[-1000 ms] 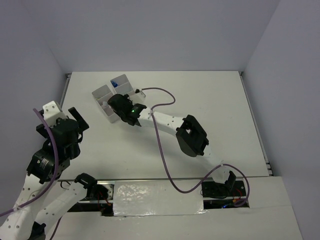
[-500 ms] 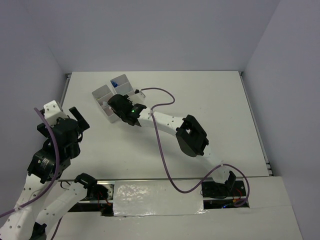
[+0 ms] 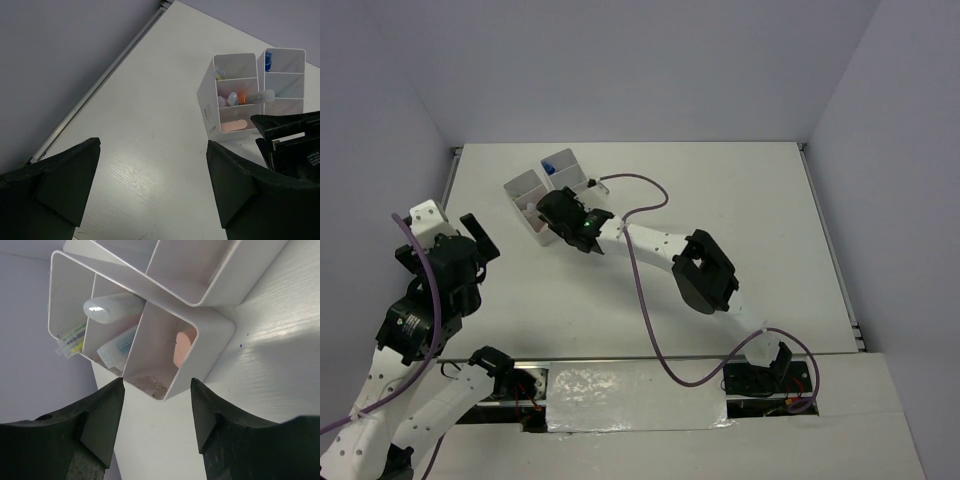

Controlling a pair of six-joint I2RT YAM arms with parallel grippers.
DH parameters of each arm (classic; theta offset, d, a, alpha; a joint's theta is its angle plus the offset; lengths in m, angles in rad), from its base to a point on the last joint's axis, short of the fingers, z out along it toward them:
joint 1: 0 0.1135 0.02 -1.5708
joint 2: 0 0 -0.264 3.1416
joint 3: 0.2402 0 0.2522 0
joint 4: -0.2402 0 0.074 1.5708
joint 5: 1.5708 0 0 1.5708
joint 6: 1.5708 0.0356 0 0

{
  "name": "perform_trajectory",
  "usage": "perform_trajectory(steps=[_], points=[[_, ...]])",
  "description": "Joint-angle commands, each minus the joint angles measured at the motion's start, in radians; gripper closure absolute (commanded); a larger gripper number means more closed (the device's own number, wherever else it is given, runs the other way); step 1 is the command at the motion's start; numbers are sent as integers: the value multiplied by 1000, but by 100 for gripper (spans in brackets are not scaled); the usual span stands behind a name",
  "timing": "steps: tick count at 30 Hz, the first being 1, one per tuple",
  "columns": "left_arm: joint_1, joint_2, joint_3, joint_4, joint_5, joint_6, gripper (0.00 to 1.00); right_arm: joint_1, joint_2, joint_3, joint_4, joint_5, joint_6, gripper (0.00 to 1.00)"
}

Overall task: Sort the stationery into containers
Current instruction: Place the stationery in the storage box, then reset both arms

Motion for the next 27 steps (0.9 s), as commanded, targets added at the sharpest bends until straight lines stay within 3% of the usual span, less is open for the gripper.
perform_trajectory(steps=[1, 3, 5, 6, 8, 11, 12, 15, 20, 24, 27], points=[[8, 6, 3, 40, -14, 13, 1, 7, -178, -50, 82, 43, -123, 36], [11, 18, 2, 44, -4, 13, 1, 9, -257, -116, 132, 57, -183, 32], [12, 41, 9, 38, 6, 10, 1, 9, -405, -257, 243, 60, -316, 18], [18, 49, 12, 36, 10, 8, 1, 7, -455, -309, 282, 57, -449, 1], [26, 72, 18, 37, 21, 8, 1, 4, -602, -423, 328, 54, -589, 0], [53, 96, 30, 30, 42, -7, 1, 2, -778, -524, 218, 90, -819, 0], [73, 99, 36, 31, 56, -9, 1, 4, -821, -574, 142, 122, -914, 0], [113, 107, 39, 45, 93, -3, 1, 2, -1055, -666, -61, 223, -994, 0], [139, 92, 45, 50, 113, 19, 1, -1, -1347, -794, -296, 274, -1059, 0], [141, 52, 21, 21, 138, 20, 1, -2, -1580, -799, -562, 333, -985, 0], [140, 0, -20, 13, 200, -4, 1, -4, -1735, -817, -638, 301, -947, 0]])
